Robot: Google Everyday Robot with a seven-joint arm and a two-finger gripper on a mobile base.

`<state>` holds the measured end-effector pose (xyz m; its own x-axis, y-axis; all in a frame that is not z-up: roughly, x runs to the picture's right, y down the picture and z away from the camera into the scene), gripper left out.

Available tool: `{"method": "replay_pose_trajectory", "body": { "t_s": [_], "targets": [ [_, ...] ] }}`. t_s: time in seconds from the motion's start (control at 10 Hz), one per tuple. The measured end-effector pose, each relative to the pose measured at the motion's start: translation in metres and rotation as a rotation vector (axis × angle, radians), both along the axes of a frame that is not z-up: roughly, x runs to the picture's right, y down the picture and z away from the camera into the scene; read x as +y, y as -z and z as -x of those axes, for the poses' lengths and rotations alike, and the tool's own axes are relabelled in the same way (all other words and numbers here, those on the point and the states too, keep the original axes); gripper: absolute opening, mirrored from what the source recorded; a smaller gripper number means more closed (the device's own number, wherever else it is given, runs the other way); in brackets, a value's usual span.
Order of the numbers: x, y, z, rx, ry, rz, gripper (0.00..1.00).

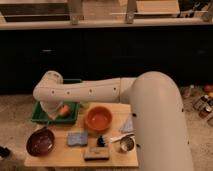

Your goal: Place fork in purple bowl

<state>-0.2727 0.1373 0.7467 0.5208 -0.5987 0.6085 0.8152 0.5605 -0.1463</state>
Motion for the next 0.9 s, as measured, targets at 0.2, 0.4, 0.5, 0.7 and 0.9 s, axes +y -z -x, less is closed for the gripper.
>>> {"method": "replay_pose_trajectory", "body": {
  "t_s": [0.2, 0.4, 0.5, 0.7, 0.9],
  "targets": [
    [-0.004, -0.005, 0.002, -0.007, 0.01, 0.004, 0.0],
    [0.009, 0.001, 0.015, -0.034, 0.054, 0.019, 0.0],
    [0.017, 0.006, 0.02, -0.046, 0.072, 0.029, 0.0],
    [0.033, 0.014, 0.03, -0.072, 0.107, 0.051, 0.0],
    [0.04, 0.017, 0.033, -0.092, 0.126, 0.064, 0.0]
  ]
}}
